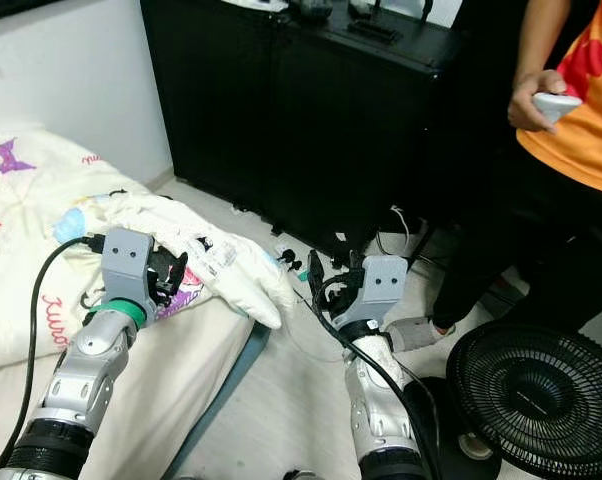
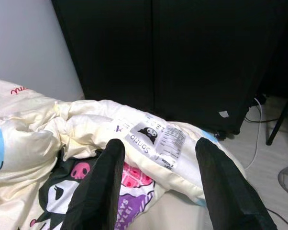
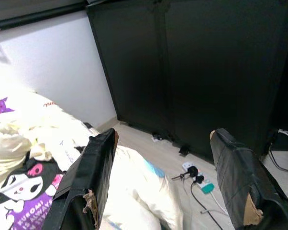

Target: Clean up the room

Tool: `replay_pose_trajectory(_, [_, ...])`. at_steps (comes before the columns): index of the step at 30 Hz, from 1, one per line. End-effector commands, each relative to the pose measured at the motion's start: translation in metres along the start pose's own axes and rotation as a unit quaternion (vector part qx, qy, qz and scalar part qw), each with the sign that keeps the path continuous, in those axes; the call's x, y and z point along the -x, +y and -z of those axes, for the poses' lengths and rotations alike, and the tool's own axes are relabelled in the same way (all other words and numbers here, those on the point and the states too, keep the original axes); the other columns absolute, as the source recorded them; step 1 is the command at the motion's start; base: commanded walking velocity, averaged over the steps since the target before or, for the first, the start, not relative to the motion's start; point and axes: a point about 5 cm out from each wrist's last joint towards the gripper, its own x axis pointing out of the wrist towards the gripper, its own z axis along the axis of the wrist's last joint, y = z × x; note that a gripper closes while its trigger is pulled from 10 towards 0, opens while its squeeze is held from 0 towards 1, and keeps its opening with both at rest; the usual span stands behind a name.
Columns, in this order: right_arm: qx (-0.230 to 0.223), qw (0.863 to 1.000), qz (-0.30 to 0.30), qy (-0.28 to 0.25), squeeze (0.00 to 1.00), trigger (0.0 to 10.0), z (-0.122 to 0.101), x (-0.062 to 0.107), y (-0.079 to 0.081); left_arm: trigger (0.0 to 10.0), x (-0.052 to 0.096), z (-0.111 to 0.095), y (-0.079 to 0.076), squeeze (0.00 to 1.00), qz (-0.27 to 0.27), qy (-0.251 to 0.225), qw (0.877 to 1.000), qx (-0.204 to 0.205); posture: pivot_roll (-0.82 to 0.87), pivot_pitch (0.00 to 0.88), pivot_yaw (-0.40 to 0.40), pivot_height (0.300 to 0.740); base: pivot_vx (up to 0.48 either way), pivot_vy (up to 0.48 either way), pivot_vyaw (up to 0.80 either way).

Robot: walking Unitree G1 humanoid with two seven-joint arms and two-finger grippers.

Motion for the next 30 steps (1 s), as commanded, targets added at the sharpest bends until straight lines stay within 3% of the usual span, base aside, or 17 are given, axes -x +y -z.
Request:
replay_pose_trajectory(1, [0.003, 1.000, 0.007, 0.011, 0.00, 10.0, 0.006, 0.004, -0.003, 10.0, 0.002, 0.008, -0.002, 0.00, 0.004, 0.015, 1.000, 0.002, 0.05, 0.059, 0.020, 0.713, 0.000, 0.000, 0.00])
replay_pose_trajectory(18, [0.003, 1.000, 0.020, 0.008, 0.00, 10.0, 0.004, 0.004, -0.007, 10.0, -0.002, 0.004, -0.022, 0.00, 0.032, 0.011, 0.999, 0.005, 0.04, 0.058, 0.028, 0.653, 0.000, 0.000, 0.00])
replay_pose_trajectory(30, [0.002, 1.000, 0.024, 0.007, 0.00, 10.0, 0.004, 0.004, -0.007, 10.0, -0.001, 0.005, -0.021, 0.00, 0.033, 0.012, 0.999, 0.004, 0.05, 0.060, 0.031, 0.603, 0.000, 0.000, 0.00])
